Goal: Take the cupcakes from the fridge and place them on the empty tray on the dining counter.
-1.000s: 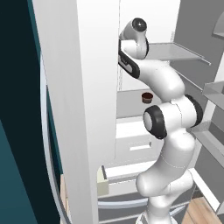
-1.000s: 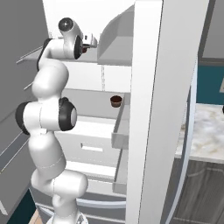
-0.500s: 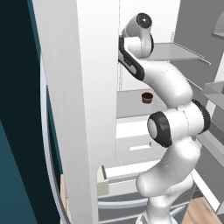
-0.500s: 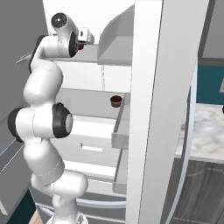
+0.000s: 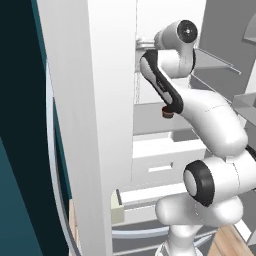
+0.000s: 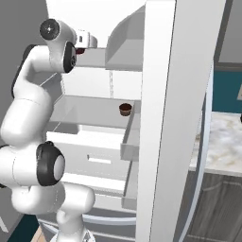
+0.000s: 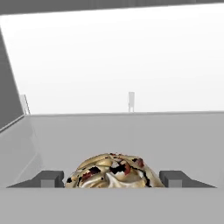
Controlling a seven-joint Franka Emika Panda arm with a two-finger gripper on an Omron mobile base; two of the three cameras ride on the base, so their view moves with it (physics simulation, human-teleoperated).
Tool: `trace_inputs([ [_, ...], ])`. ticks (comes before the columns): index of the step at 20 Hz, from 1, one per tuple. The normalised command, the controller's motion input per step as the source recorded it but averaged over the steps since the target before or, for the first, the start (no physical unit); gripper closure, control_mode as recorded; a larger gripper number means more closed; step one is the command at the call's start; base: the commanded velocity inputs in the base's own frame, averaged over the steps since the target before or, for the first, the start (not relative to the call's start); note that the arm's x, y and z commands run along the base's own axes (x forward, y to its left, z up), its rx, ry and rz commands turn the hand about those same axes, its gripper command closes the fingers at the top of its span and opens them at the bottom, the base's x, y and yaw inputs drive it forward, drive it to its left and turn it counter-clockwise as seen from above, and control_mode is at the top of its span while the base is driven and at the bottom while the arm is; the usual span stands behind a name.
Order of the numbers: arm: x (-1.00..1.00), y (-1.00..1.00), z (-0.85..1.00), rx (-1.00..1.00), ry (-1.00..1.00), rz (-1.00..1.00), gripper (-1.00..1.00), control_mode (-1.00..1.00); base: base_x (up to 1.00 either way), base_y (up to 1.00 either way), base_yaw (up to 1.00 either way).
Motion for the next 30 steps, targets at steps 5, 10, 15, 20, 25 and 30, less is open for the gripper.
trace_inputs([
  [5,-1.00,-0.26,0.13,0.00,0.00,0.00,1.00,-1.00,0.00,0.00,0.00],
  [10,-1.00,-0.26,0.00,0.00,0.02,0.00,1.00,-1.00,0.00,0.00,0.00],
  [15,-1.00,-0.08,-0.05,0.00,0.14,-0.02,1.00,-1.00,0.00,0.00,0.00],
  [20,-0.93,0.00,-0.12,0.00,0.21,-0.03,1.00,-1.00,0.00,0.00,0.00],
  [25,-0.44,-0.01,-0.37,0.00,0.19,-0.02,1.00,-1.00,0.00,0.00,0.00],
  [30,-0.11,0.00,-0.50,0.00,0.02,0.00,1.00,-1.00,0.00,0.00,0.00],
])
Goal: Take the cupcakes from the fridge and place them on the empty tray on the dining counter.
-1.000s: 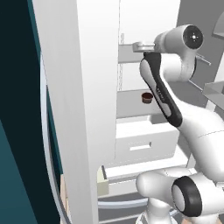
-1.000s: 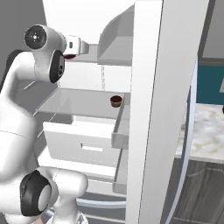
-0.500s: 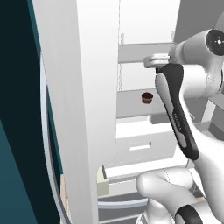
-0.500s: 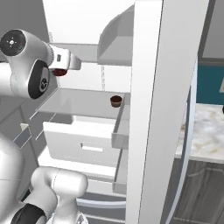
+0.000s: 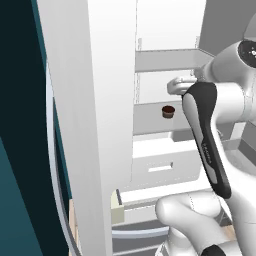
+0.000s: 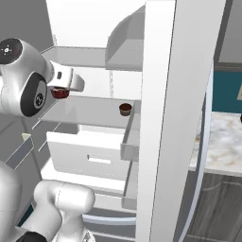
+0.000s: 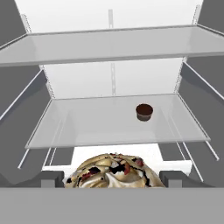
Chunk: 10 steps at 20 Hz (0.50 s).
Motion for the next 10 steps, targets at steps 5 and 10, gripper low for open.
trace_inputs([
  [5,-0.06,-0.01,-0.43,0.00,0.00,-0.02,1.00,-1.00,0.00,0.00,0.00],
  [10,0.00,0.00,-0.48,0.00,0.01,-0.04,1.00,-1.00,0.00,0.00,0.00],
])
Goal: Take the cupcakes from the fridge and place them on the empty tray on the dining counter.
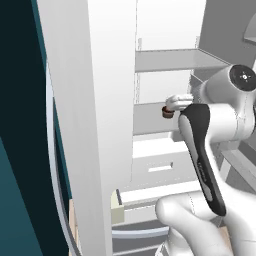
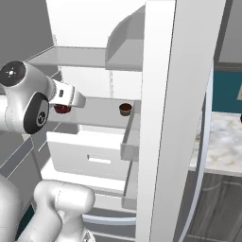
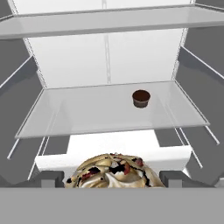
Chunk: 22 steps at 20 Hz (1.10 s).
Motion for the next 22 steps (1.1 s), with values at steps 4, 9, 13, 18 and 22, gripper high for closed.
trace_inputs([
  [4,-0.01,-0.03,-0.06,0.00,0.00,-0.01,1.00,1.00,-0.52,-0.06,-0.03],
  [9,0.00,0.00,0.00,0.00,0.00,0.00,1.00,1.00,-1.00,-0.31,-0.08],
  [13,0.00,0.00,0.00,0.00,0.00,0.00,1.00,1.00,-1.00,-0.14,-0.05],
  [18,0.00,0.00,0.00,0.00,0.00,0.00,1.00,1.00,-1.00,0.00,-0.05],
  [22,0.00,0.00,0.00,0.00,0.00,0.00,1.00,1.00,-0.62,-0.01,-0.42],
])
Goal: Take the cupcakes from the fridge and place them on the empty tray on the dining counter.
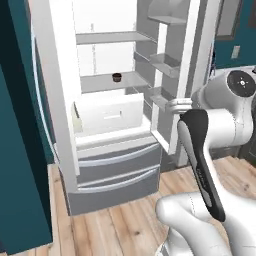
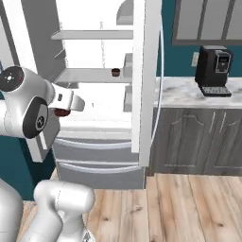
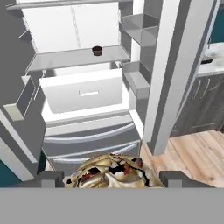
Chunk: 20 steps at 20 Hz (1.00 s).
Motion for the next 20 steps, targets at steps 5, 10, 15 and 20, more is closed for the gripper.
trace_inputs([
  [5,0.00,0.00,0.00,0.00,0.00,0.00,1.00,1.00,-0.29,-0.15,-0.80],
  [10,0.00,0.00,0.00,0.00,0.00,0.00,1.00,1.00,-0.09,-0.30,-0.85],
  [15,0.00,0.00,0.00,0.00,0.00,0.00,1.00,1.00,-0.04,-0.43,-0.86],
  [20,0.00,0.00,0.00,0.00,0.00,0.00,1.00,1.00,-0.05,-0.54,-0.84],
])
